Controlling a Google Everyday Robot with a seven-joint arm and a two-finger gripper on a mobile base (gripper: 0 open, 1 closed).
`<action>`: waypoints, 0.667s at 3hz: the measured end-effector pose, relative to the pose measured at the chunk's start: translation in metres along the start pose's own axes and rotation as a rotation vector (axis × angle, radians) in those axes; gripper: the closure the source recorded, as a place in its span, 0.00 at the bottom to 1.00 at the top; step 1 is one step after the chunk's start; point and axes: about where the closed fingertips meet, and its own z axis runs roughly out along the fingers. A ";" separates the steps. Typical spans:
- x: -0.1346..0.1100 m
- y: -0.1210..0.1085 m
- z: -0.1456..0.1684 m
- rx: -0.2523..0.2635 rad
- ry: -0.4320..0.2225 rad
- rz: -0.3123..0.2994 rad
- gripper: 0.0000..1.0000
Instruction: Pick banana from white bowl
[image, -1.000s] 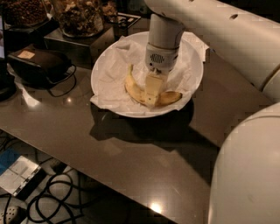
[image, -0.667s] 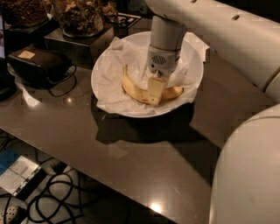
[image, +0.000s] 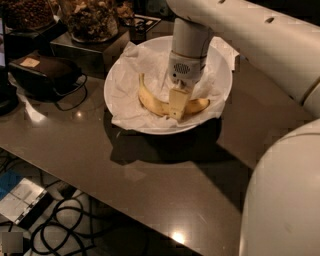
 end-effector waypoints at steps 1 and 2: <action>-0.007 0.001 -0.004 0.052 -0.029 -0.020 1.00; -0.007 0.024 -0.017 0.118 -0.043 -0.093 1.00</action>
Offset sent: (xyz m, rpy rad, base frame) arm -0.0565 0.0189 0.0522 -0.0241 -0.1886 0.1793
